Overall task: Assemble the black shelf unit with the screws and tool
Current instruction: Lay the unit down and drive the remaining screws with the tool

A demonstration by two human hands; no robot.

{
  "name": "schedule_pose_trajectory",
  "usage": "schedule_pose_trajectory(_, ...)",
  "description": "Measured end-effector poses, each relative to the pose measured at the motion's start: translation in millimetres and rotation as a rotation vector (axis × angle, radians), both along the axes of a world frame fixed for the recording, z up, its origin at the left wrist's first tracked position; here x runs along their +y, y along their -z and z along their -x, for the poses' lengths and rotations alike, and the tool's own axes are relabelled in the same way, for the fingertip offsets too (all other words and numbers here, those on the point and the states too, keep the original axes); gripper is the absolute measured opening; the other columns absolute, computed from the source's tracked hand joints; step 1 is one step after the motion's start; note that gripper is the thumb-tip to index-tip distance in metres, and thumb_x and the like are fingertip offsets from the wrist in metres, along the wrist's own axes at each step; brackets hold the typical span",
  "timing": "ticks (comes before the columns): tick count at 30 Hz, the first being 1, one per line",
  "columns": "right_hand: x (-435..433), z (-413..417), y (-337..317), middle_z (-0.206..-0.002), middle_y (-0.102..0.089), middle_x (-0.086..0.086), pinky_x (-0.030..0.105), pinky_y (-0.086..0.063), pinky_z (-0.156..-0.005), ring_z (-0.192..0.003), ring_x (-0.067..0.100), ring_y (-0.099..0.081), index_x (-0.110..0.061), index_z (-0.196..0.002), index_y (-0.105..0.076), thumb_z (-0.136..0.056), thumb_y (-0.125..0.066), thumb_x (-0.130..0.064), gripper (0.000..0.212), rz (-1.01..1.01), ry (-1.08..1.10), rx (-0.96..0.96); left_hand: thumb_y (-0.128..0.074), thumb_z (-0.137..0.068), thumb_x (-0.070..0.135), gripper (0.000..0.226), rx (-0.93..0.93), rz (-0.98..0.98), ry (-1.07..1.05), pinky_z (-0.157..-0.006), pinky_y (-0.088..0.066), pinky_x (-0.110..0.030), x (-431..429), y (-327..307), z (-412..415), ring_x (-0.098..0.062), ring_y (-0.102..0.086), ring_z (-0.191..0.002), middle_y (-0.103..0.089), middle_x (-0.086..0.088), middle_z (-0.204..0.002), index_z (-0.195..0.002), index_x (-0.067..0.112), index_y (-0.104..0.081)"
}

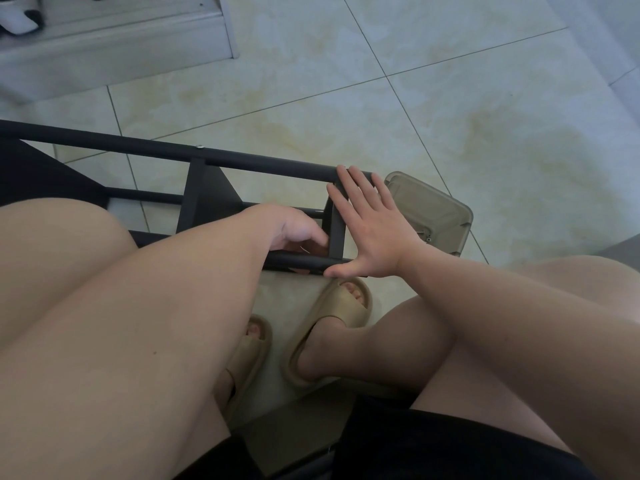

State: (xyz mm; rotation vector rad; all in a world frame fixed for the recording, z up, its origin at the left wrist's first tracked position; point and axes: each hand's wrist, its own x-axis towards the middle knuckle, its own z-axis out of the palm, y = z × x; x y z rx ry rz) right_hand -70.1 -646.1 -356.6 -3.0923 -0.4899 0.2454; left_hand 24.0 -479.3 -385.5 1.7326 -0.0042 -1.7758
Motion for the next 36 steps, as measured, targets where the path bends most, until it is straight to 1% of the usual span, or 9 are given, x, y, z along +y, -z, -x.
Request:
schedule_pose_trajectory(4, 0.5, 0.6, 0.2, -0.168, 0.002, 0.020, 0.053, 0.003, -0.125, -0.156, 0.035, 0.005, -0.004, -0.161, -0.013, -0.067, -0.036, -0.098, 0.135, -0.004, 0.000, -0.003, -0.067, -0.091, 0.021, 0.014, -0.074, -0.034, 0.041, -0.069, -0.052, -0.027, -1.5, -1.7, 1.5, -0.019, -0.068, -0.074, -0.075, -0.004, -0.081, -0.095, 0.009, -0.073)
schedule_pose_trajectory(7, 0.4, 0.1, -0.3, -0.168, 0.002, 0.020, 0.053, 0.003, -0.125, -0.156, 0.035, 0.005, -0.003, -0.161, -0.013, -0.067, -0.036, -0.098, 0.135, -0.010, 0.000, -0.004, -0.065, -0.091, 0.013, 0.015, -0.114, -0.013, 0.024, -0.072, -0.052, -0.027, -2.2, -1.8, 2.7, -0.017, -0.068, -0.073, -0.074, -0.003, -0.080, -0.104, 0.008, -0.072)
schedule_pose_trajectory(15, 0.9, 0.0, -1.3, -0.168, 0.002, 0.021, 0.054, 0.002, -0.125, -0.156, 0.036, 0.005, -0.003, -0.161, -0.012, -0.067, -0.034, -0.098, 0.135, 0.003, 0.000, 0.006, -0.066, -0.090, 0.011, 0.010, -0.119, 0.012, 0.017, -0.075, -0.052, -0.028, -2.8, -2.0, 2.0, -0.016, -0.069, -0.072, -0.075, -0.003, -0.077, -0.096, 0.009, -0.073)
schedule_pose_trajectory(19, 0.7, 0.3, -1.9, -0.168, 0.003, 0.020, 0.054, 0.002, -0.125, -0.156, 0.035, 0.006, -0.004, -0.161, -0.012, -0.067, -0.034, -0.098, 0.134, 0.008, 0.001, 0.005, -0.061, -0.092, 0.010, 0.016, -0.064, 0.024, -0.006, -0.090, -0.053, -0.036, -1.7, -1.8, 2.5, -0.024, -0.068, -0.085, -0.075, -0.007, -0.088, -0.102, 0.007, -0.074)
schedule_pose_trajectory(23, 0.5, -0.2, -0.9, -0.168, 0.004, 0.019, 0.053, 0.004, -0.125, -0.156, 0.034, 0.008, -0.005, -0.161, -0.010, -0.067, -0.034, -0.099, 0.135, 0.011, 0.002, 0.010, -0.060, -0.092, 0.014, 0.028, -0.029, 0.013, -0.038, -0.071, -0.057, -0.033, -1.1, -4.1, 2.4, -0.023, -0.069, -0.075, -0.075, -0.007, -0.081, -0.072, 0.013, -0.079)
schedule_pose_trajectory(26, 0.7, -0.2, -0.5, -0.168, 0.003, 0.020, 0.053, 0.003, -0.125, -0.156, 0.035, 0.006, -0.004, -0.161, -0.012, -0.067, -0.034, -0.098, 0.135, 0.003, 0.000, 0.007, -0.064, -0.090, 0.015, 0.027, -0.071, -0.037, -0.004, -0.062, -0.055, -0.031, -1.5, -5.4, 3.2, -0.024, -0.067, -0.066, -0.073, -0.008, -0.072, -0.067, 0.011, -0.076)
schedule_pose_trajectory(29, 0.4, -0.1, -0.4, -0.168, 0.003, 0.020, 0.053, 0.004, -0.125, -0.156, 0.035, 0.006, -0.004, -0.161, -0.012, -0.067, -0.034, -0.098, 0.135, 0.001, 0.002, 0.005, -0.065, -0.089, 0.014, 0.019, -0.112, -0.044, 0.037, -0.066, -0.054, -0.030, -1.5, -6.9, 4.4, -0.023, -0.065, -0.063, -0.071, -0.009, -0.071, -0.073, 0.008, -0.072)
schedule_pose_trajectory(33, 0.8, -0.3, -0.3, -0.168, 0.003, 0.020, 0.052, 0.005, -0.125, -0.156, 0.035, 0.007, -0.004, -0.161, -0.012, -0.067, -0.035, -0.099, 0.135, 0.006, 0.003, 0.009, -0.066, -0.087, 0.009, 0.009, -0.179, -0.006, 0.003, -0.087, -0.050, -0.036, -2.0, -5.6, 4.7, -0.027, -0.063, -0.085, -0.069, -0.012, -0.091, -0.094, 0.005, -0.070)
schedule_pose_trajectory(36, 0.8, 0.0, -0.8, -0.168, 0.003, 0.020, 0.052, 0.006, -0.125, -0.156, 0.035, 0.006, -0.004, -0.161, -0.012, -0.067, -0.036, -0.098, 0.135, 0.001, 0.003, 0.005, -0.065, -0.087, 0.008, 0.009, -0.171, -0.002, 0.006, -0.090, -0.048, -0.037, -2.1, -4.7, 4.6, -0.028, -0.062, -0.089, -0.068, -0.012, -0.093, -0.094, 0.007, -0.070)
